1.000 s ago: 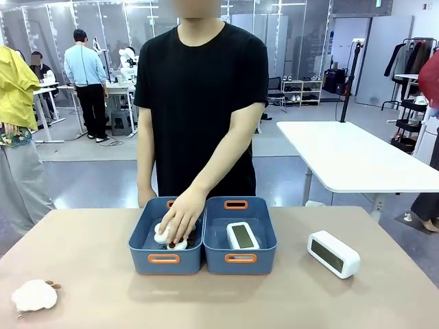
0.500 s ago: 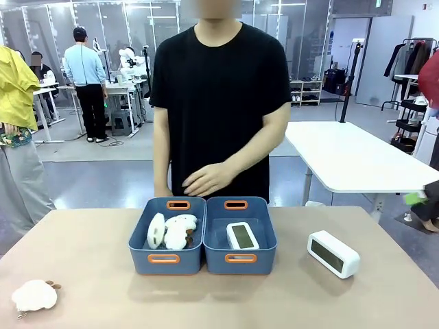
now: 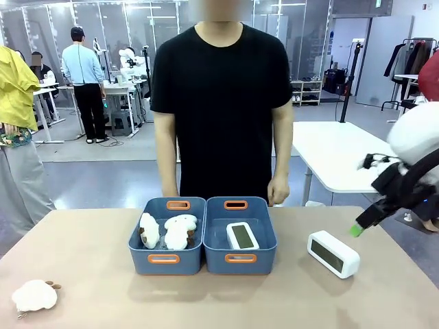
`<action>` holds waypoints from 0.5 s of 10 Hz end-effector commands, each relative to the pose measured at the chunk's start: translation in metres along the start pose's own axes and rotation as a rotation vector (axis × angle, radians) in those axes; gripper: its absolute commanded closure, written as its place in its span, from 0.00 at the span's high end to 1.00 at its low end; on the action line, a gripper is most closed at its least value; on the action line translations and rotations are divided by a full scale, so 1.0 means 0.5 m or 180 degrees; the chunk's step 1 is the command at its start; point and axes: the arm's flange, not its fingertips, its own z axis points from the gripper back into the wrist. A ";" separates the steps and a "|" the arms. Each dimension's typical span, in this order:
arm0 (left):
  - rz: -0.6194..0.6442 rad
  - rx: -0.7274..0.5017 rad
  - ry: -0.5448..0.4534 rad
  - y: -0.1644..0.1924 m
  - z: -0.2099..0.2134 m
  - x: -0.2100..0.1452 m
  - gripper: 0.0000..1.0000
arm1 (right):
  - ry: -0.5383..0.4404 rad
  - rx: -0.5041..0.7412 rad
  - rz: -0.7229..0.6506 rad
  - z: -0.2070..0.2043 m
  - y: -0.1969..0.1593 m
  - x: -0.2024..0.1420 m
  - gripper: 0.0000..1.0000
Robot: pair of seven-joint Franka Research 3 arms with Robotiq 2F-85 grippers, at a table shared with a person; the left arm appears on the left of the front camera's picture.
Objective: Sort the digital clocks into the basket.
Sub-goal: Pick up the Digital clock from the table and place it into the empty Plastic storage basket.
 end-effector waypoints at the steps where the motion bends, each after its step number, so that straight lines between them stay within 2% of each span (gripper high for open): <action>1: -0.0027 -0.0022 0.0039 -0.006 0.003 -0.004 1.00 | 0.0170 -0.0081 0.0058 -0.046 -0.008 0.038 1.00; 4: -0.0027 -0.0022 0.0039 -0.006 0.003 -0.004 1.00 | 0.0326 -0.0050 -0.0035 -0.119 0.010 0.058 1.00; 5: -0.0027 -0.0022 0.0039 -0.006 0.003 -0.004 1.00 | 0.0368 -0.0141 -0.0091 -0.149 -0.005 0.069 1.00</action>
